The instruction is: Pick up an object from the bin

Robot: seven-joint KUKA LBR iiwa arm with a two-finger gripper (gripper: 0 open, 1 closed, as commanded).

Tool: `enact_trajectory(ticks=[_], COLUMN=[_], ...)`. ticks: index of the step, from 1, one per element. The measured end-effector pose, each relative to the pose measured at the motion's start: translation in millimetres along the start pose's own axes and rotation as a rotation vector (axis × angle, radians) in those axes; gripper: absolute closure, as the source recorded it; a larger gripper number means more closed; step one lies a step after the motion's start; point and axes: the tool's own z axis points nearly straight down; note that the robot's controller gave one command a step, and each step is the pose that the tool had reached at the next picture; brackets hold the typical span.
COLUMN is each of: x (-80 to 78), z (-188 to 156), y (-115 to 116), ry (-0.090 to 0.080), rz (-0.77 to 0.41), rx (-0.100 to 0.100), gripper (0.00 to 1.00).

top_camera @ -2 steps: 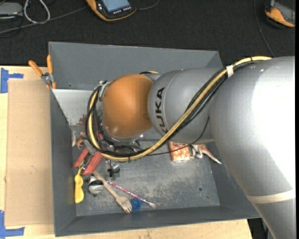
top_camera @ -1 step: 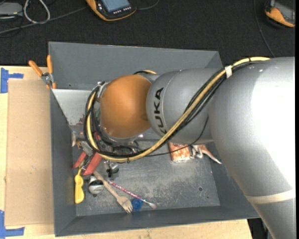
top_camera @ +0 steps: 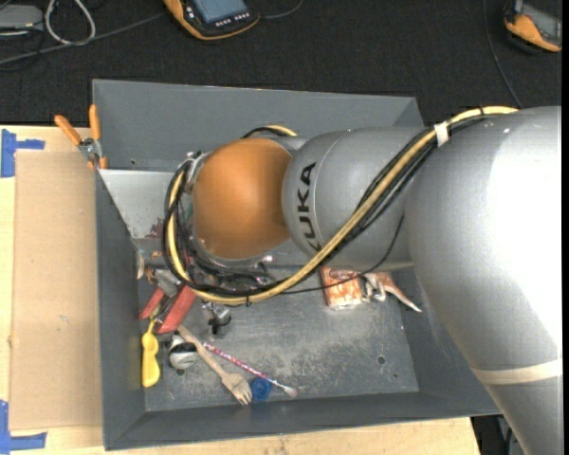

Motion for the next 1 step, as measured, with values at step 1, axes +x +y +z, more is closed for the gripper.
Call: enact_trajectory(ticks=[1], x=[-8.6], z=[-4.0], y=[5.4], ry=[-0.001], rz=[-0.156], rx=[0.0], gripper=[0.0])
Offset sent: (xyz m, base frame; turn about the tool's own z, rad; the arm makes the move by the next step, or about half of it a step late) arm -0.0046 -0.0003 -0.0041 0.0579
